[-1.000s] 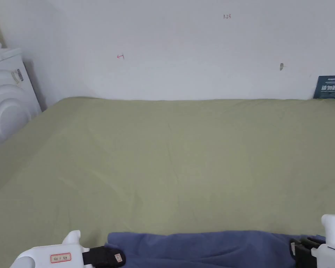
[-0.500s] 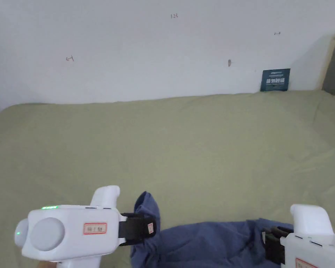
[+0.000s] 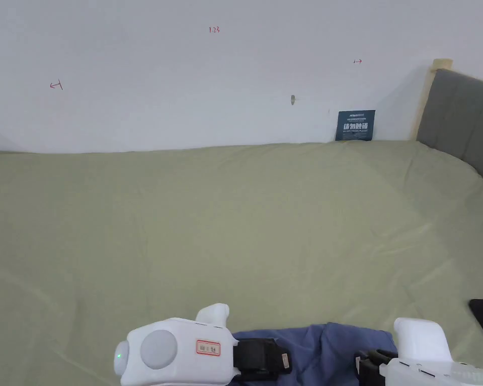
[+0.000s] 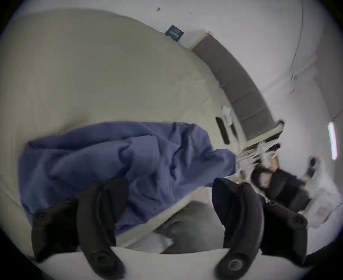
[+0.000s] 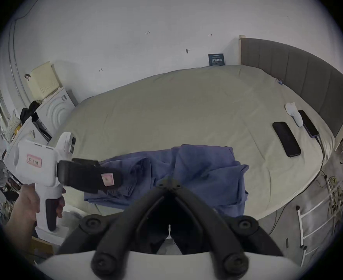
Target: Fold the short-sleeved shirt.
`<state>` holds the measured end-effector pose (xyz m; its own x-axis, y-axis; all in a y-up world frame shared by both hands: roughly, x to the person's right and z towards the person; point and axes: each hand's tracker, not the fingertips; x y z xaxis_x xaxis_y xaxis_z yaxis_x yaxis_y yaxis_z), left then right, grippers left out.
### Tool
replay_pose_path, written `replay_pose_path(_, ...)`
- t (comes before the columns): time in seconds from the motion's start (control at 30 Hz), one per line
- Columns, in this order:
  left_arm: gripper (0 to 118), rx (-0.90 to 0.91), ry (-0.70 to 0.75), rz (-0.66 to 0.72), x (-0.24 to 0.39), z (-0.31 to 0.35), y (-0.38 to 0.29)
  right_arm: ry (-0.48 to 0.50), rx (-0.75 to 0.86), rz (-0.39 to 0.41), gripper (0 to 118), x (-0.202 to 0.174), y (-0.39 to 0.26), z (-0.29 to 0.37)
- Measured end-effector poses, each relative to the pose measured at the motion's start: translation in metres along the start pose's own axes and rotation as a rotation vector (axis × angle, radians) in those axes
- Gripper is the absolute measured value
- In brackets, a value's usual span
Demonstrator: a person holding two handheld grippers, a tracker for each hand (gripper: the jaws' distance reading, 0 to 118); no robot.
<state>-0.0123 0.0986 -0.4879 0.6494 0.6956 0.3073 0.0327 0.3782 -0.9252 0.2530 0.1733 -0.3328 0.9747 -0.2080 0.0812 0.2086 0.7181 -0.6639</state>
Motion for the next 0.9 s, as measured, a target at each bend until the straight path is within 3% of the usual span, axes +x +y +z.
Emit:
replay_pose_path(0.1,89,0.098,0.077,-0.019,-0.007,0.025,0.0,0.004,0.002,0.02,1,-0.001,-0.001,0.003)
replay_pose_path(0.13,83,0.128,0.102,-0.029,-0.011,0.032,-0.004,0.003,0.004,0.02,1,-0.001,-0.001,0.004)
replay_pose_path(0.17,66,0.176,0.134,-0.023,-0.017,0.037,-0.007,0.003,0.006,0.019,1,-0.001,0.0,0.004)
replay_pose_path(0.2,23,0.19,0.146,-0.013,-0.025,0.037,-0.01,0.003,0.007,0.016,1,-0.001,0.001,0.005)
replay_pose_path(0.23,0,0.195,0.173,0.01,-0.032,0.036,-0.012,0.004,0.01,0.013,1,-0.001,0.001,0.006)
replay_pose_path(0.27,0,0.219,0.227,0.045,-0.039,0.033,-0.018,0.008,0.016,0.01,1,-0.002,0.002,0.007)
replay_pose_path(0.37,0,0.183,0.136,0.16,-0.056,0.015,-0.029,0.022,0.027,0.018,1,-0.006,0.003,0.012)
replay_pose_path(0.67,0,0.136,0.084,0.148,-0.019,-0.053,-0.054,0.024,0.037,0.057,1,-0.015,0.004,0.022)
replay_pose_path(0.9,0,0.121,0.084,0.129,-0.012,-0.042,-0.045,0.036,0.014,0.066,1,-0.022,0.003,0.016)
